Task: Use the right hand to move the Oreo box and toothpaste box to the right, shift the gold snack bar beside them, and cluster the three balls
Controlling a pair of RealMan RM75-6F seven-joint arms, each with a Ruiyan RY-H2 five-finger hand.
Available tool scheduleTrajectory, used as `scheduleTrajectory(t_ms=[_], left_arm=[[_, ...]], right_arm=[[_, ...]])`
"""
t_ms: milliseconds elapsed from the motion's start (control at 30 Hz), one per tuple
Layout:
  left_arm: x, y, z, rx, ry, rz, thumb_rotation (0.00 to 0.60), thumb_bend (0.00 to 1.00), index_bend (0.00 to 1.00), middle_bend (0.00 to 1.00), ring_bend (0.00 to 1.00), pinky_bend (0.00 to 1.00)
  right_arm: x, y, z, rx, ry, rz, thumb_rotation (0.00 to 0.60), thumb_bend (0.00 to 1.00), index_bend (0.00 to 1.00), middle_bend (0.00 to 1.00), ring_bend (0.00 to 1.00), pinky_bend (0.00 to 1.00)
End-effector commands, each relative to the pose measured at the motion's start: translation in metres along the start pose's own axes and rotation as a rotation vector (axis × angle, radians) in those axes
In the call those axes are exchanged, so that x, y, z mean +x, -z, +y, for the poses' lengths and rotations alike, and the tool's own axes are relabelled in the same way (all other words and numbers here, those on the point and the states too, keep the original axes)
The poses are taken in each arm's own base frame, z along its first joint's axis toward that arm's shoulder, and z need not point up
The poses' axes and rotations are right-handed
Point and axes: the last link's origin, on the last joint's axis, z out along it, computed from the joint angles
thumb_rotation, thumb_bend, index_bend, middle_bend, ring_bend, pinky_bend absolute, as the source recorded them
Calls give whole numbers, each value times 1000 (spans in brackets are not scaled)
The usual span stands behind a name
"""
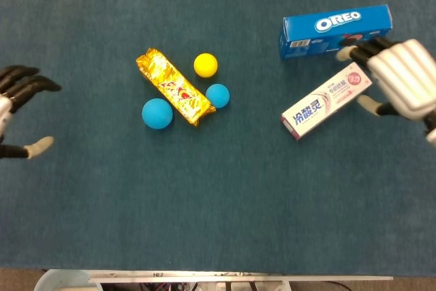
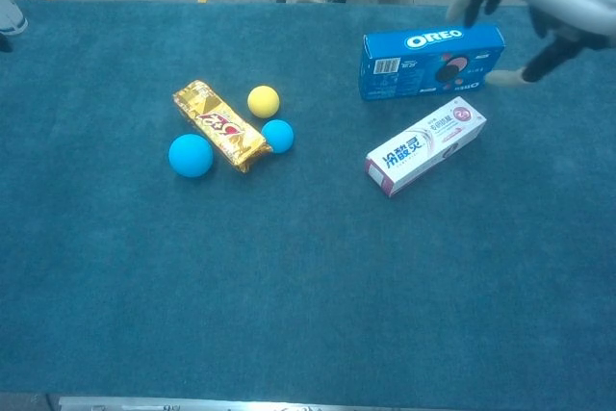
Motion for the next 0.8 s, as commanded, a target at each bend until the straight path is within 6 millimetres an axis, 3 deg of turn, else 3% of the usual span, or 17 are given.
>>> scheduleTrajectory(t_ms=[33, 267, 800], left_arm=[[-2, -20, 3, -50, -85, -12, 600, 205, 237, 260, 151, 149], [-11, -65, 19, -139, -148, -46, 600, 206, 235, 259, 163, 172], [-24, -142, 49, -225, -349, -177, 600, 206, 176, 218, 162, 181]], right_arm=[[0, 28, 17, -27, -15, 17, 600, 190, 304, 384, 307, 585], [0, 54, 31, -36, -46, 58, 600, 183, 316, 390, 322, 585], [-4, 64, 19, 71, -78, 50, 600, 184, 320, 394, 328, 585]])
